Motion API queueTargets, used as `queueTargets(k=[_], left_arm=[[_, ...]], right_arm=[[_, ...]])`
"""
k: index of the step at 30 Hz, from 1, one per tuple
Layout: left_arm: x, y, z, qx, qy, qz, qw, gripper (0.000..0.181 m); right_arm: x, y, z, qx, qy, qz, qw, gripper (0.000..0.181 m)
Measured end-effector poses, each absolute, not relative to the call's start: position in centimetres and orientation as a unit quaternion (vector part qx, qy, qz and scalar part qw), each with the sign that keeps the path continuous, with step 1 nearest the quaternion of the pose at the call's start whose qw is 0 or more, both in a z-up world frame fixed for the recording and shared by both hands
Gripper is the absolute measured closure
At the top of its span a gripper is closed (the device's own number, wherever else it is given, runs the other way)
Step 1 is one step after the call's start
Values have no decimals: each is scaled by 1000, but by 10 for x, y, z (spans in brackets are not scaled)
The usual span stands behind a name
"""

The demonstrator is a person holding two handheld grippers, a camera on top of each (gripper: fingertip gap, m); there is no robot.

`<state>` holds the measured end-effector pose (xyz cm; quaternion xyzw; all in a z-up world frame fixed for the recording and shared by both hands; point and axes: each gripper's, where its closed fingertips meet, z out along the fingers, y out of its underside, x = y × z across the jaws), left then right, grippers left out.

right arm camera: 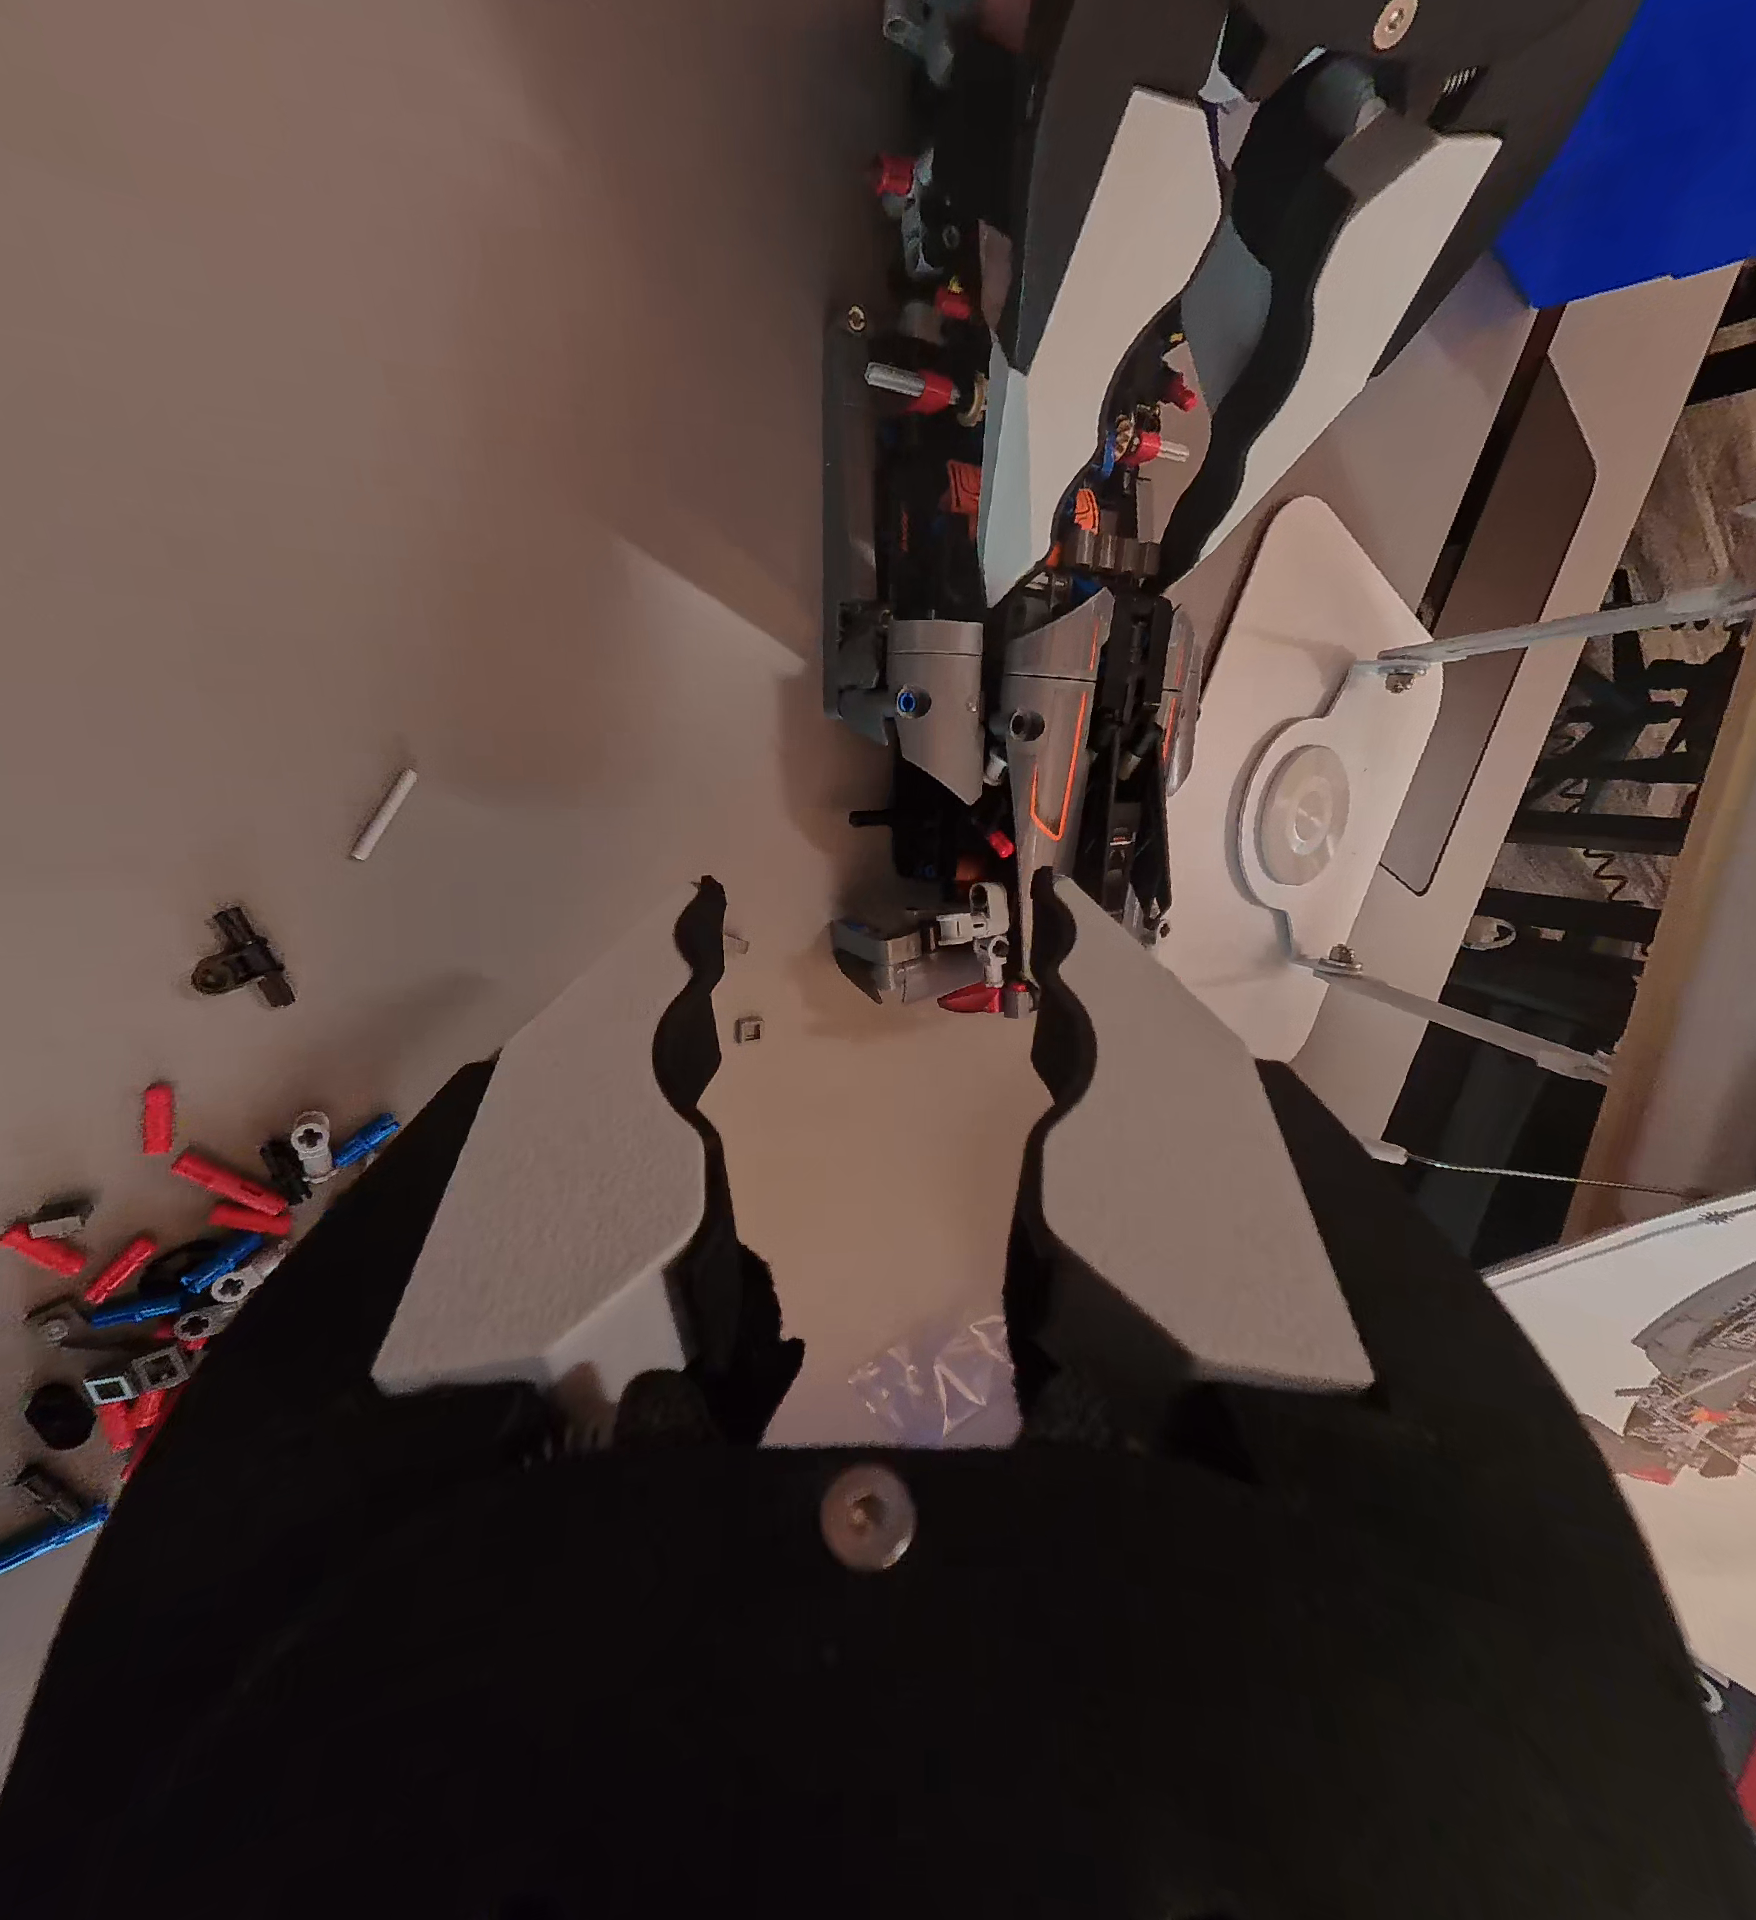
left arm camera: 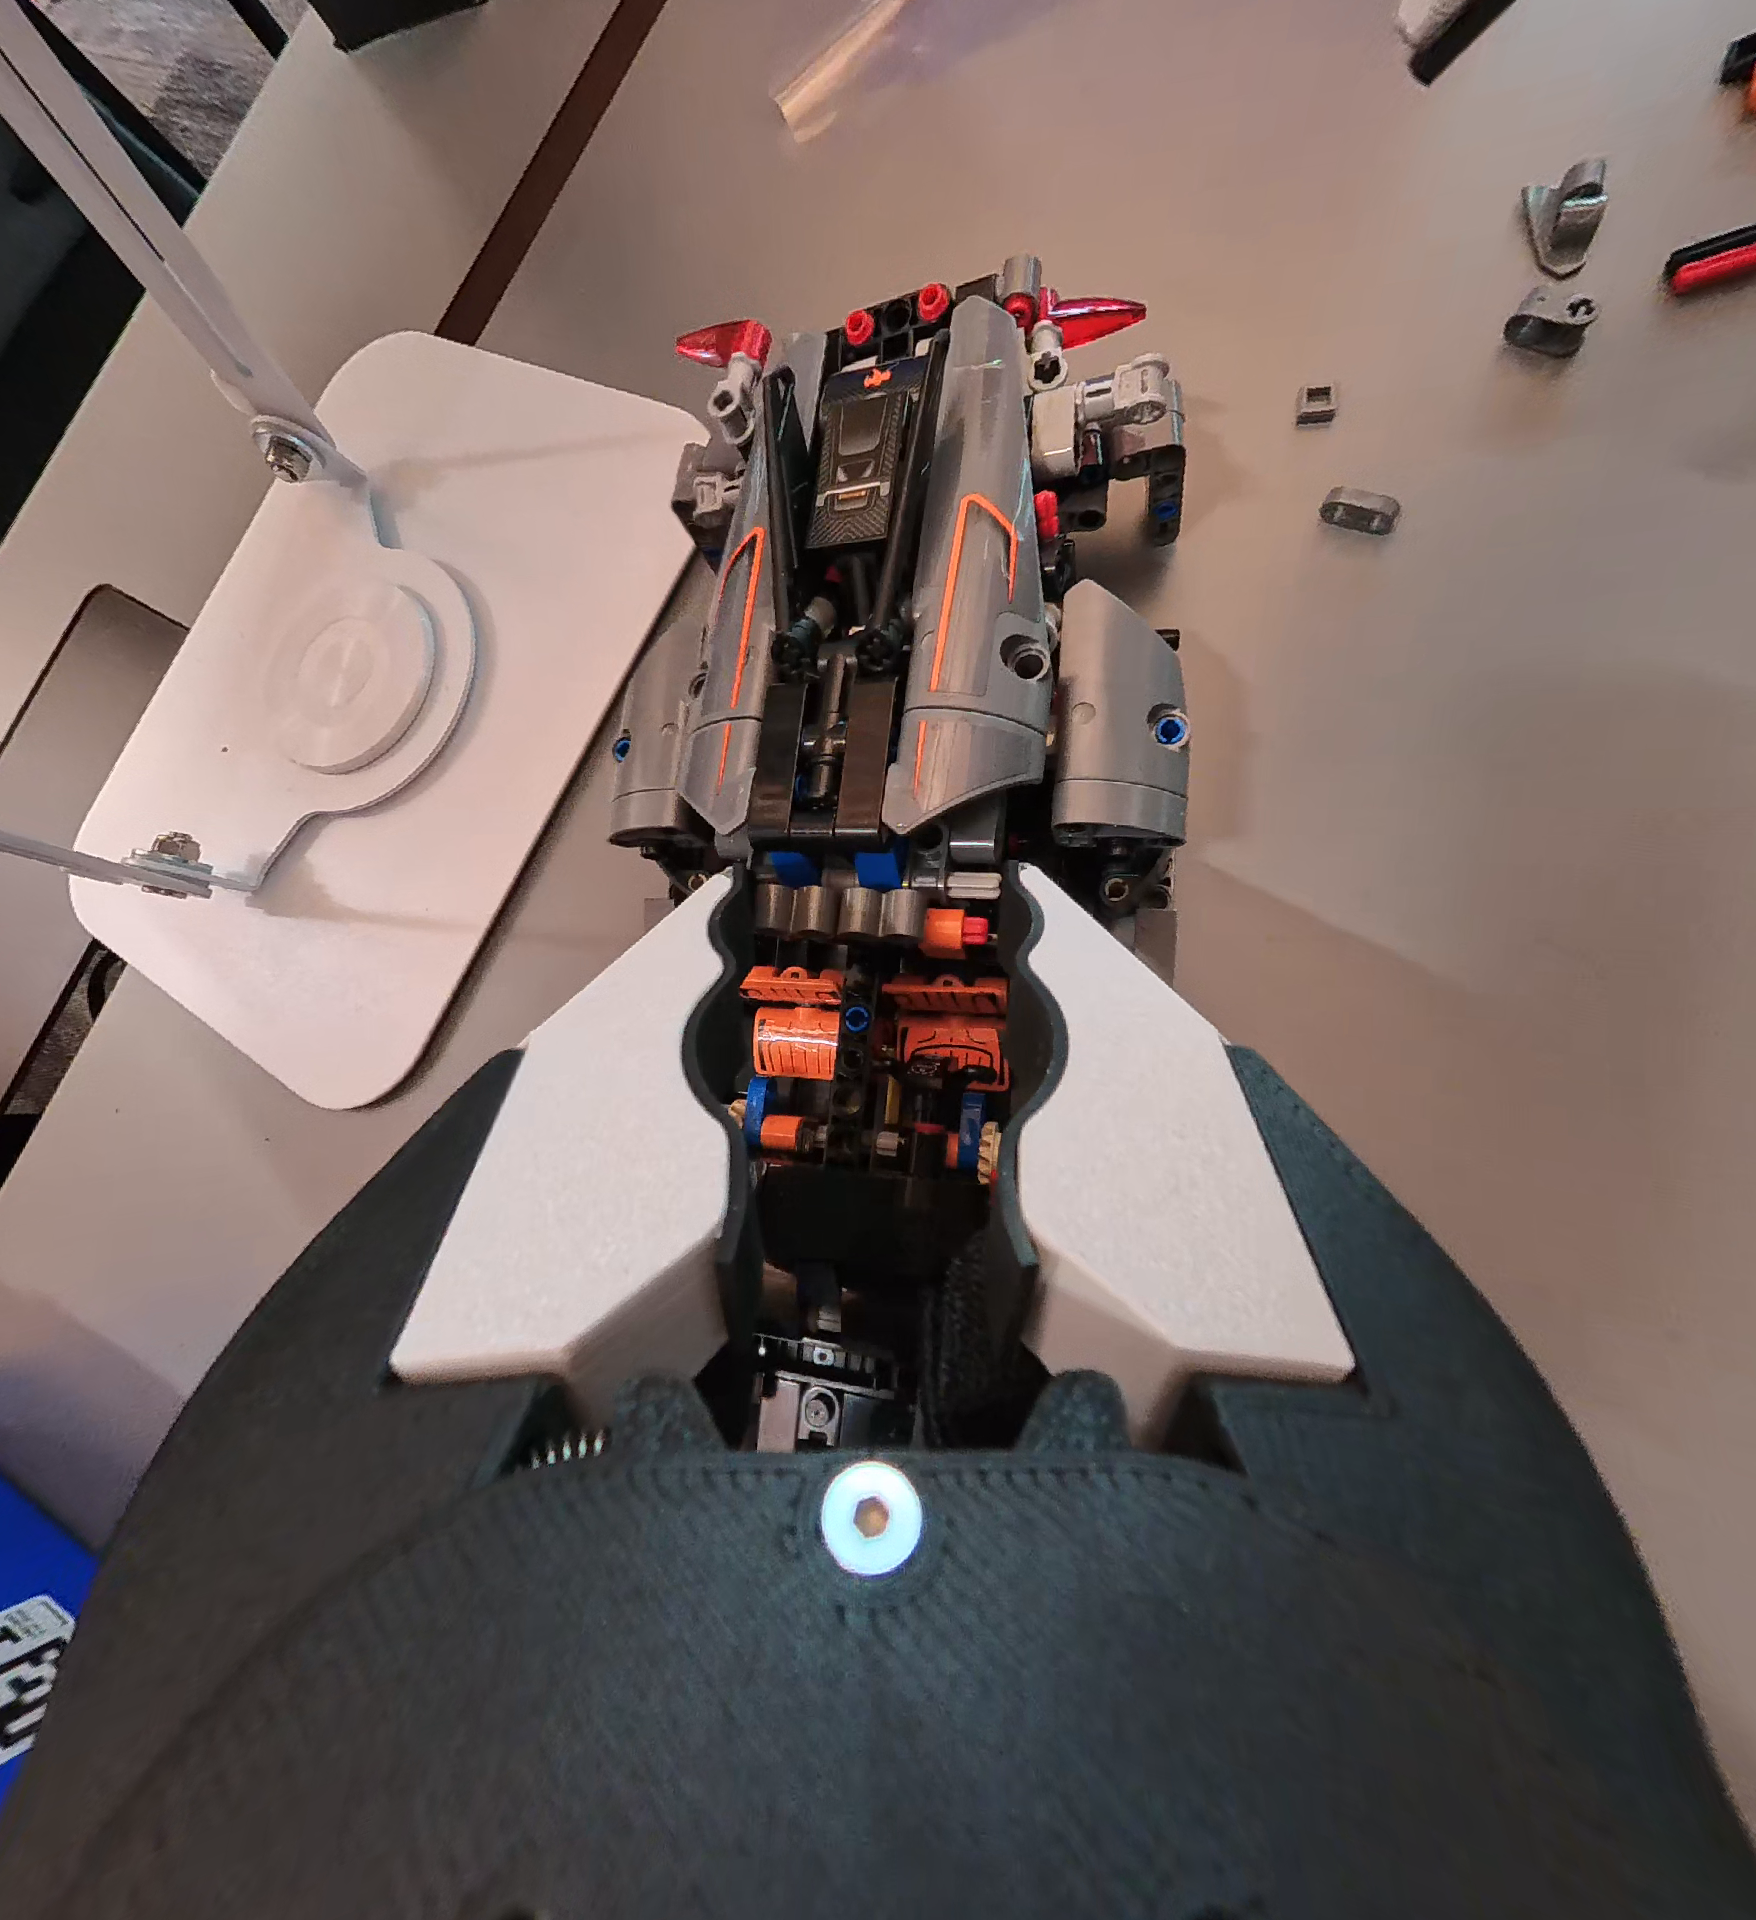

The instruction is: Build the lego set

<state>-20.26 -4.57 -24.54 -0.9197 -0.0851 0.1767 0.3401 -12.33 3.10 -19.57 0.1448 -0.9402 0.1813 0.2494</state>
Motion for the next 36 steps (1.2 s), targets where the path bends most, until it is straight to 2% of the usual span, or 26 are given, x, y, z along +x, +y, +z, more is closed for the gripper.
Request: queueTargets(k=[15, 20, 26, 36], left_arm=[[-180, -44, -247, -928, -62, 158, 331, 135], [-180, -45, -252, -932, -74, 158, 317, 122], [-183, -45, -251, -931, -79, 170, 313, 128], [-184, -45, -251, -928, -87, 166, 322, 129]], right_arm=[[-108, 22, -196, 171, -936, 183, 247, 124], [-105, 24, -198, 175, -937, 177, 246, 124], [-101, 26, -200, 181, -937, 169, 246, 124], [-101, 25, -201, 186, -936, 159, 254, 124]])
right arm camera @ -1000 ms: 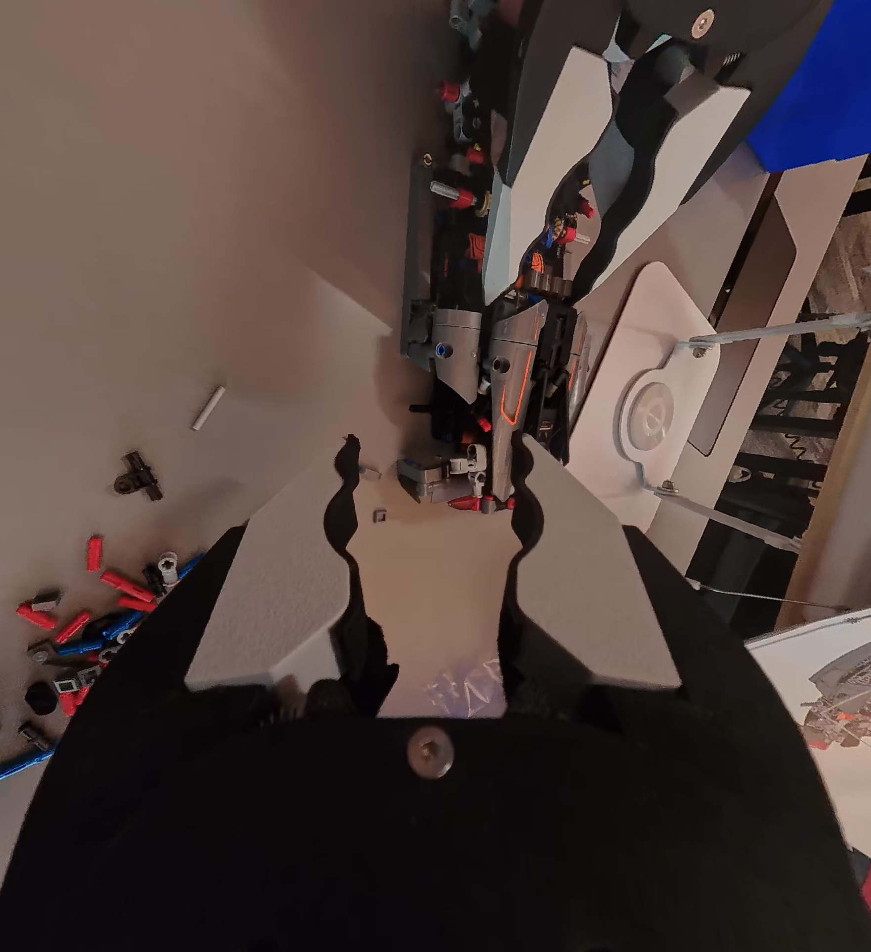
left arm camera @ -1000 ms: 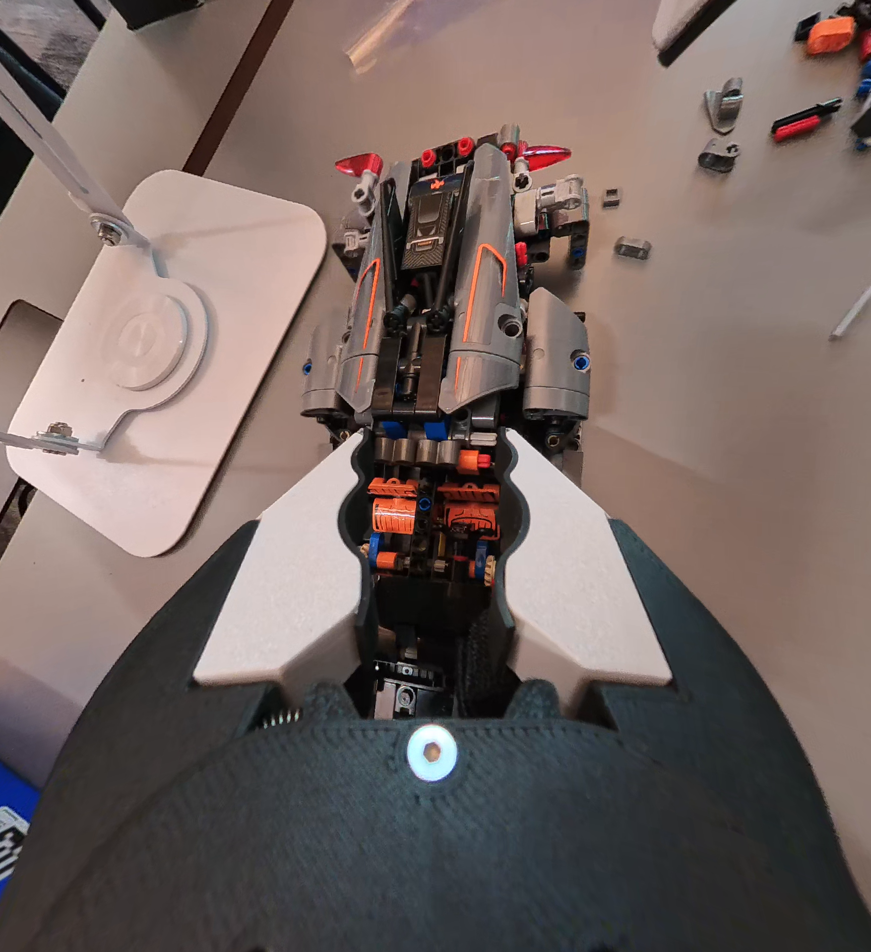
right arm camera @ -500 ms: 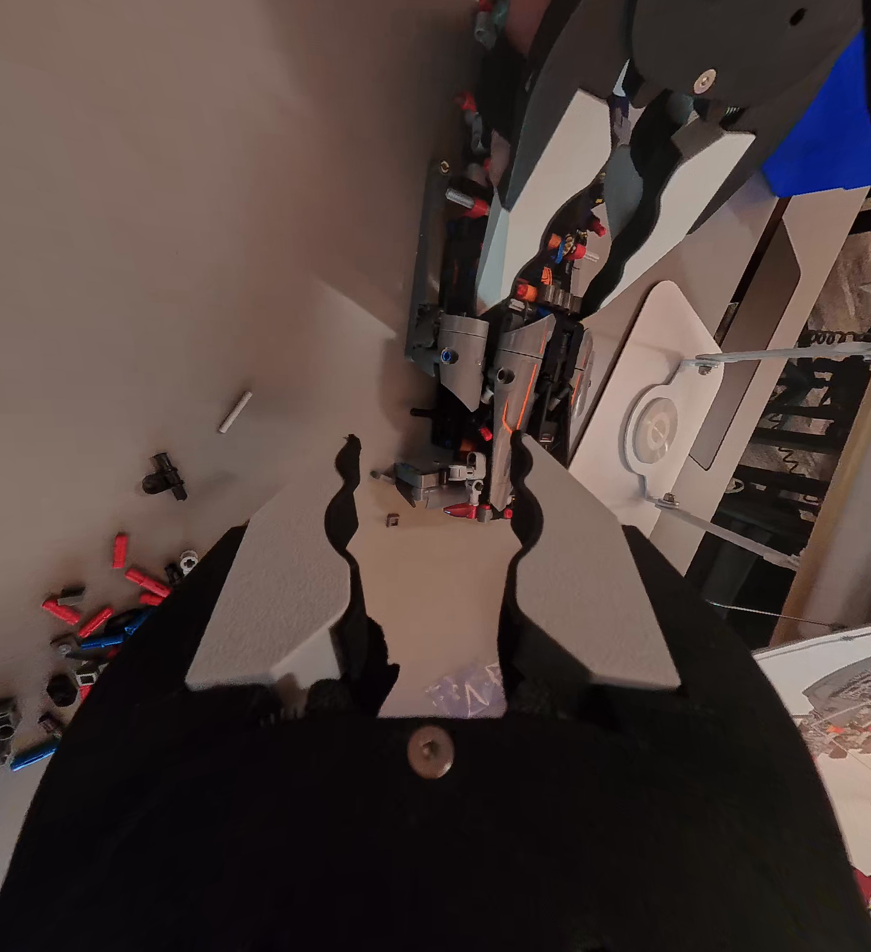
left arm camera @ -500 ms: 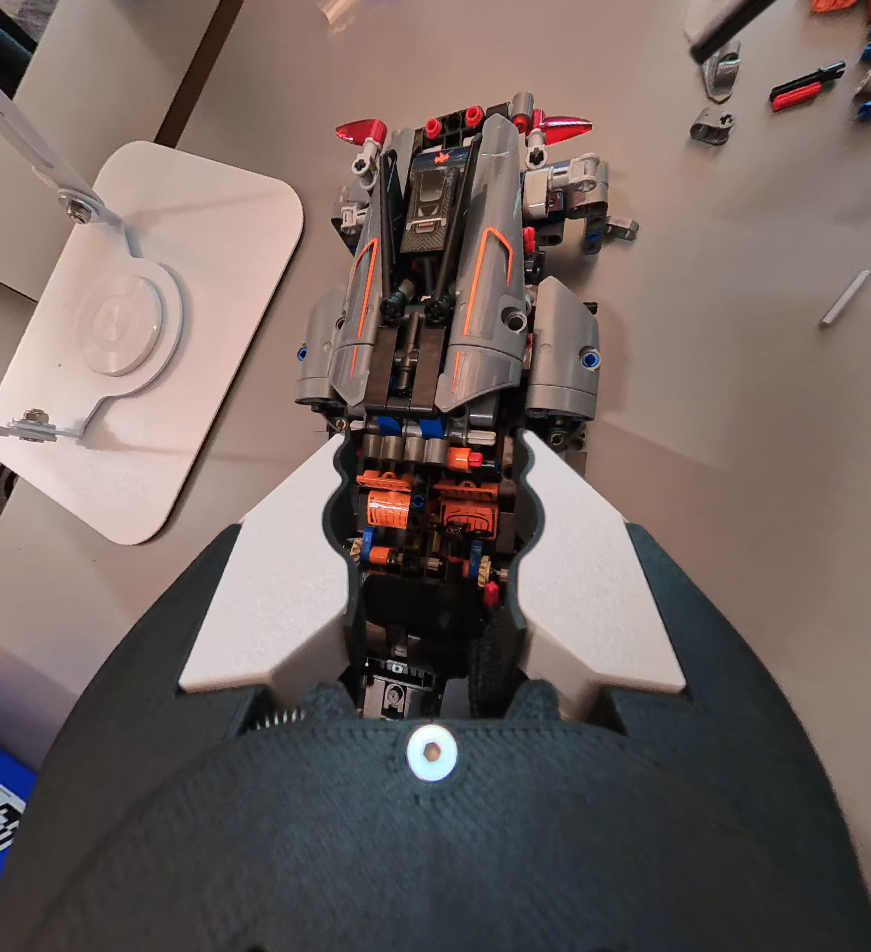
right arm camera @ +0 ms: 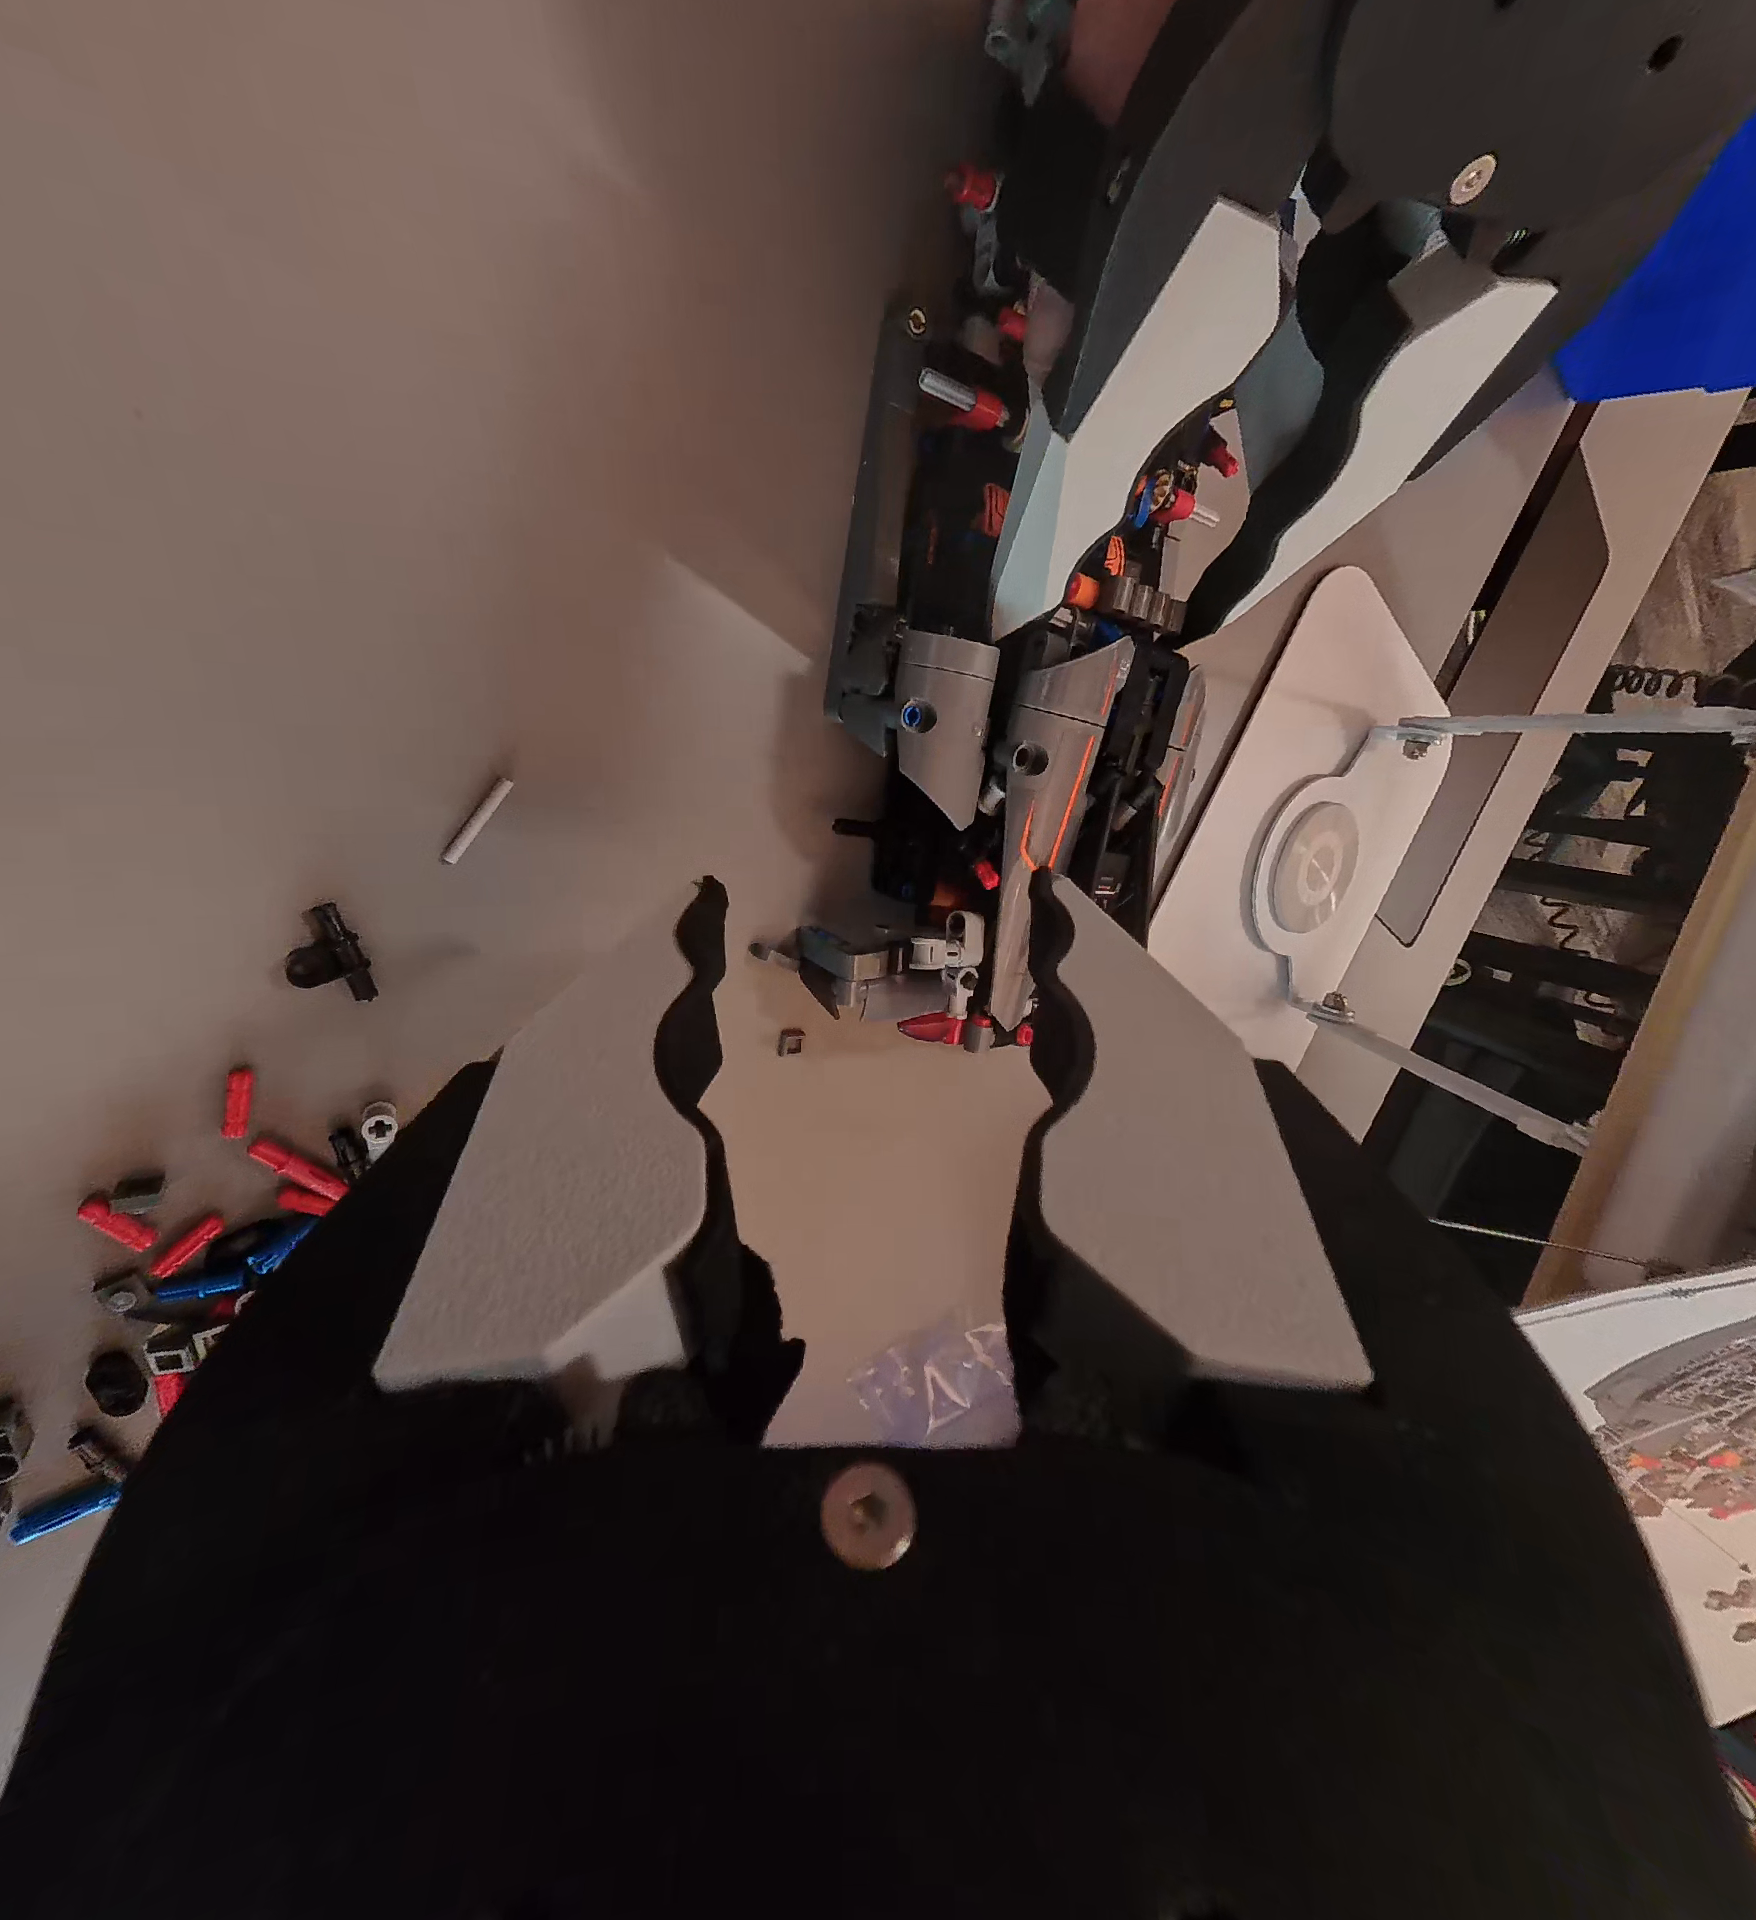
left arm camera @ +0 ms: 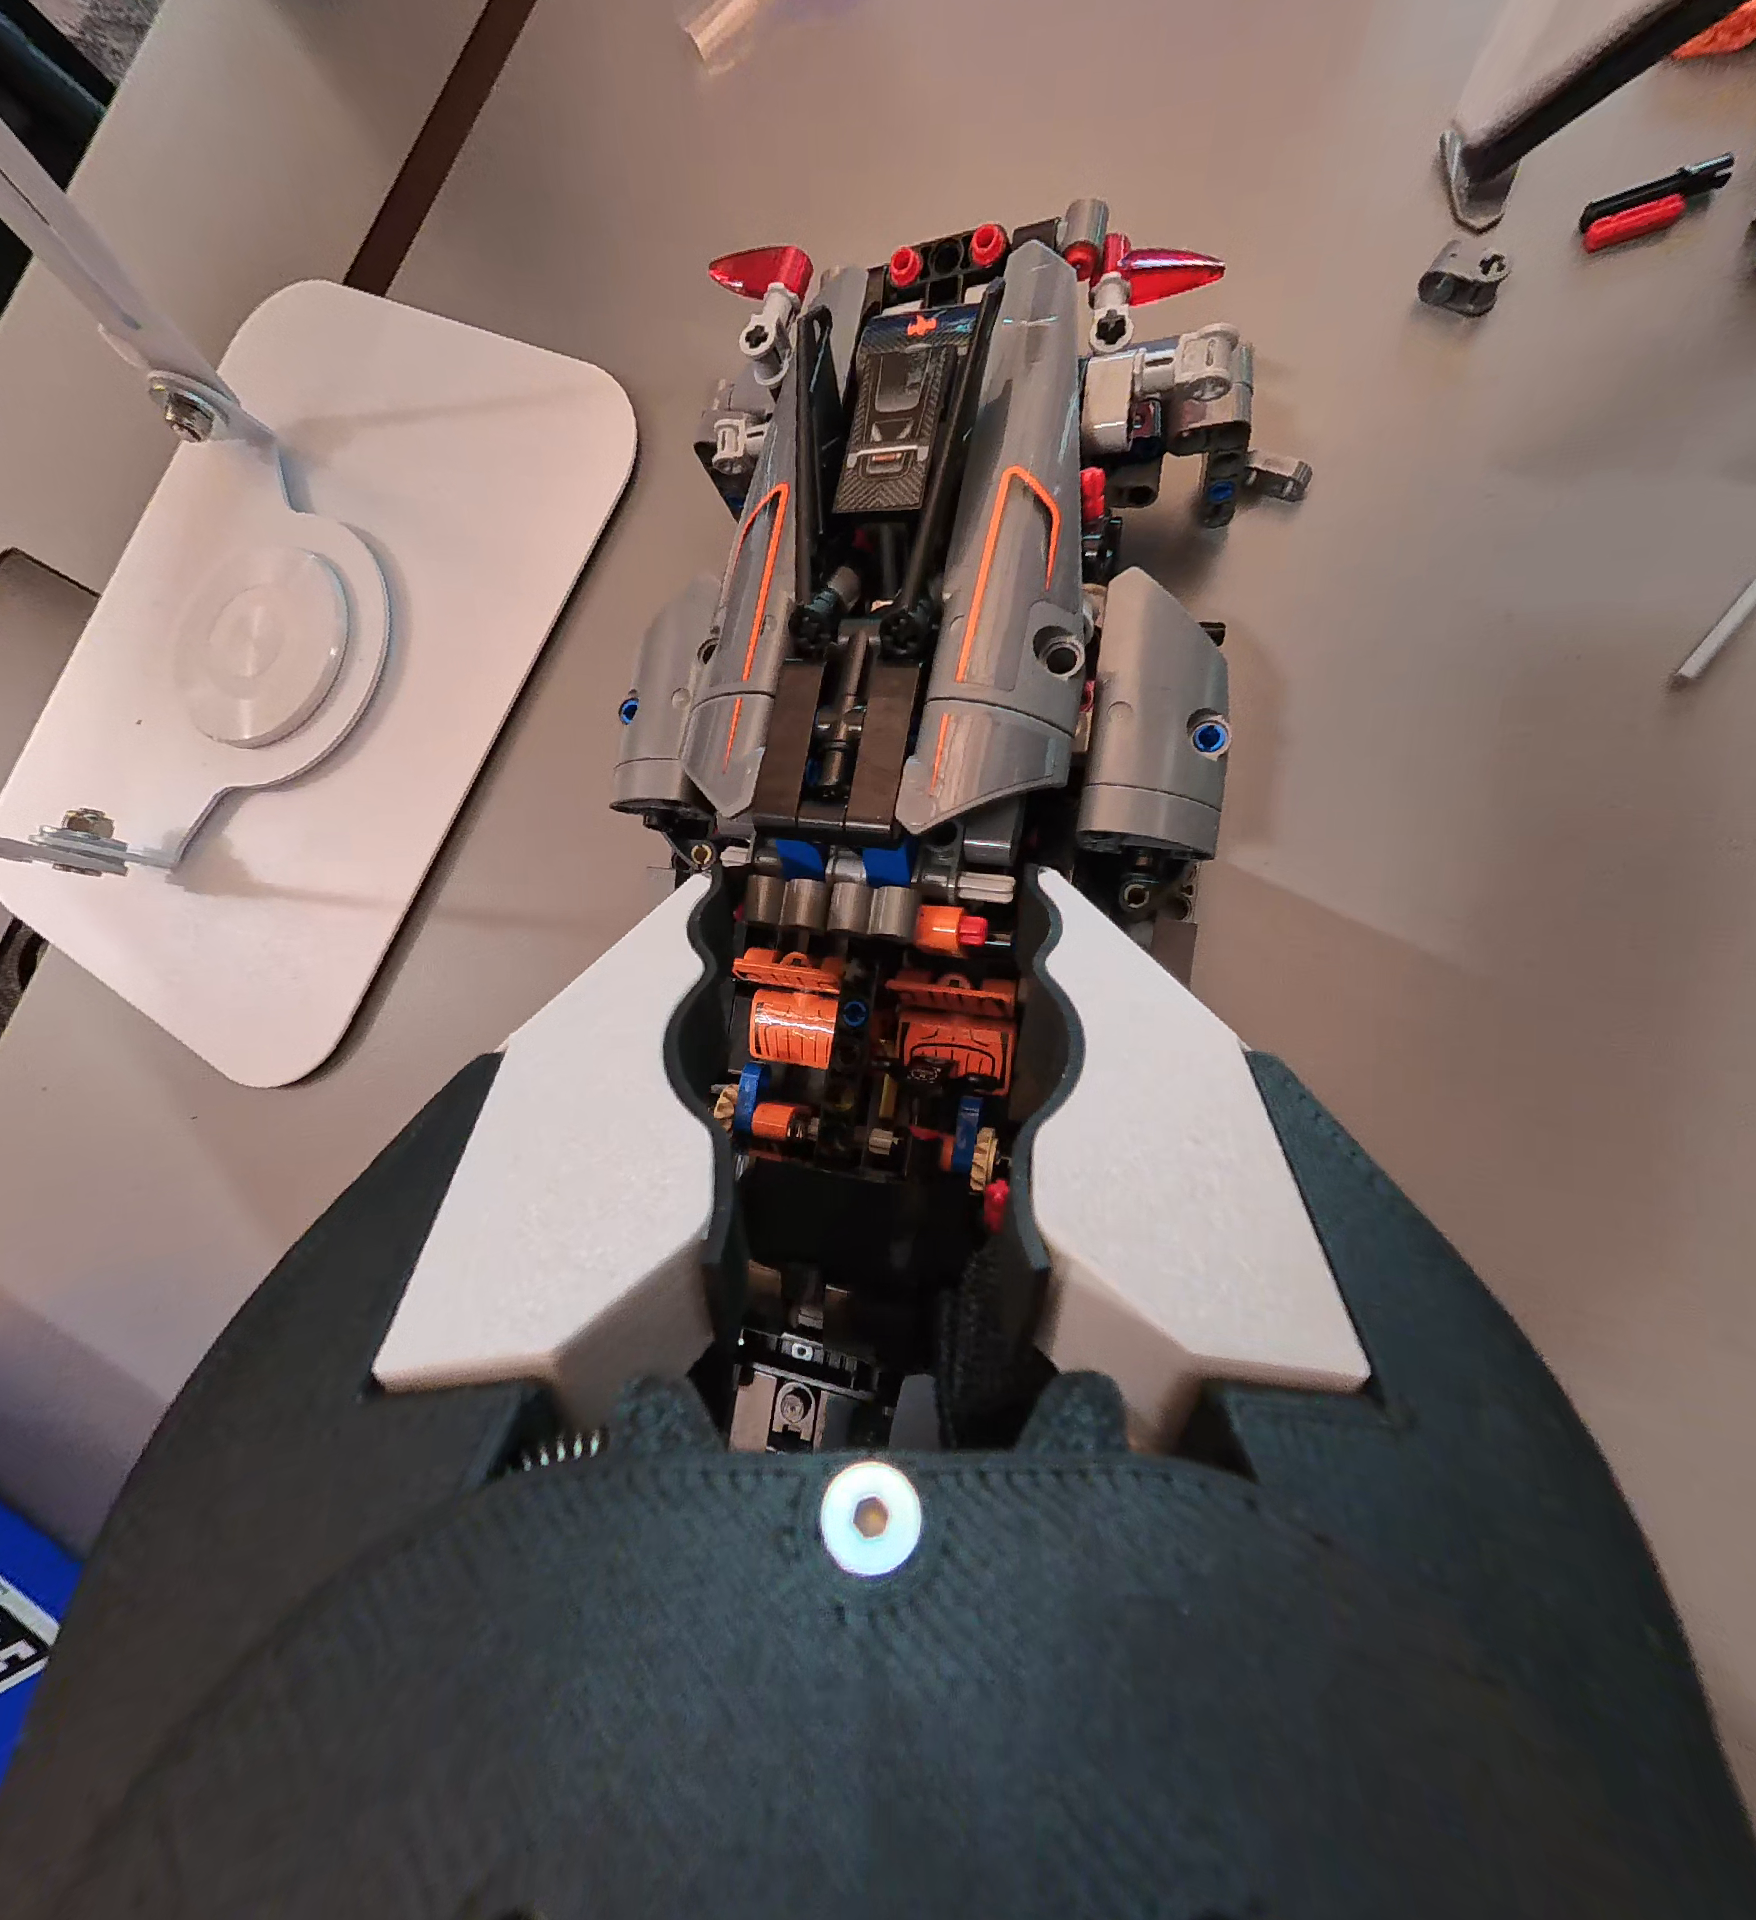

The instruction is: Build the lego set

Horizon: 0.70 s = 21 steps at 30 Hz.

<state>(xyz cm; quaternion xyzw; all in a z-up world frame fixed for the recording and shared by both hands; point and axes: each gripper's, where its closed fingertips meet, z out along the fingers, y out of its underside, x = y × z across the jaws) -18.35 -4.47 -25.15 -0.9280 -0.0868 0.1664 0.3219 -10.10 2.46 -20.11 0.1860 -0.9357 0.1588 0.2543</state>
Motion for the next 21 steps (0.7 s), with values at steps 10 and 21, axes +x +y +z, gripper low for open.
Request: queueTargets(k=[10, 21], left_arm=[[-184, -44, -251, -925, -90, 167, 329, 129], [-183, -44, -251, -922, -92, 167, 336, 129]], right_arm=[[-101, 23, -204, 190, -936, 155, 254, 124], [-101, 20, -205, 193, -935, 154, 253, 124]])
